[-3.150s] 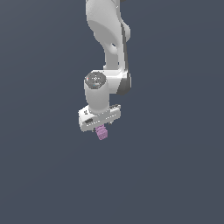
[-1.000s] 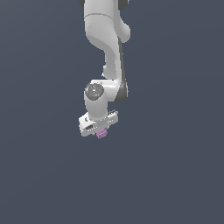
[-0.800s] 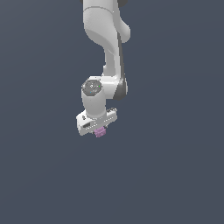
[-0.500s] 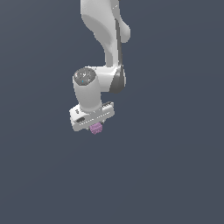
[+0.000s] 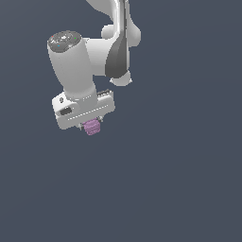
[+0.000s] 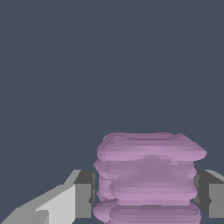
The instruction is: Pick up the object and move it to a goal position.
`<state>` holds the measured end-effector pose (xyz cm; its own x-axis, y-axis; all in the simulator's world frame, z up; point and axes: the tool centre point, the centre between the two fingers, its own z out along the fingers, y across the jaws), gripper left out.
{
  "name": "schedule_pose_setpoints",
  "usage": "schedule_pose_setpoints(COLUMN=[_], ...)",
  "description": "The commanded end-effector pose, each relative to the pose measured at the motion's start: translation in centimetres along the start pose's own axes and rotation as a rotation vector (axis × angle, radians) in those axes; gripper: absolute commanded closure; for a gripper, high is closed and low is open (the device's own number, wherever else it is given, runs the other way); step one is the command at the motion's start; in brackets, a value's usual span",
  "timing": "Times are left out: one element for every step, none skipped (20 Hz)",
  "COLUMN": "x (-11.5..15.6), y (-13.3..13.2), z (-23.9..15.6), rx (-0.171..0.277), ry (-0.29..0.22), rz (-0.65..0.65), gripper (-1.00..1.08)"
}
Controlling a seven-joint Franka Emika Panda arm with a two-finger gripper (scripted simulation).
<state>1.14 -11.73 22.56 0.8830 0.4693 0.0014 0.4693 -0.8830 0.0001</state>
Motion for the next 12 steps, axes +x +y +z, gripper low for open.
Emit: schedule_pose_setpoints(x=[-0.2, -0.2, -0.2, -0.3, -0.3, -0.3, -0.3, -0.3, -0.3, -0.3, -0.3, -0.3], y=[0.9, 1.2, 1.6, 1.9, 2.2, 2.5, 2.8, 3.1, 3.3, 3.6, 3.8, 4.0], z=[-2.7, -3.8, -4.8, -5.7, -6.6, -7.5, -8.2, -9.0, -9.6, -10.2, -10.8, -11.3], rx=[0.001, 0.001, 0.001, 0.001, 0.001, 0.001, 0.001, 0.001, 0.001, 0.000, 0.000, 0.000], ry=[-0.001, -0.001, -0.001, -0.001, -0.001, -0.001, -0.001, -0.001, -0.001, -0.001, -0.001, -0.001], rz=[0.000, 0.000, 0.000, 0.000, 0.000, 0.000, 0.000, 0.000, 0.000, 0.000, 0.000, 0.000], gripper=[1.08, 1.08, 1.08, 1.08, 1.08, 1.08, 1.08, 1.08, 1.08, 1.08, 1.08, 1.08])
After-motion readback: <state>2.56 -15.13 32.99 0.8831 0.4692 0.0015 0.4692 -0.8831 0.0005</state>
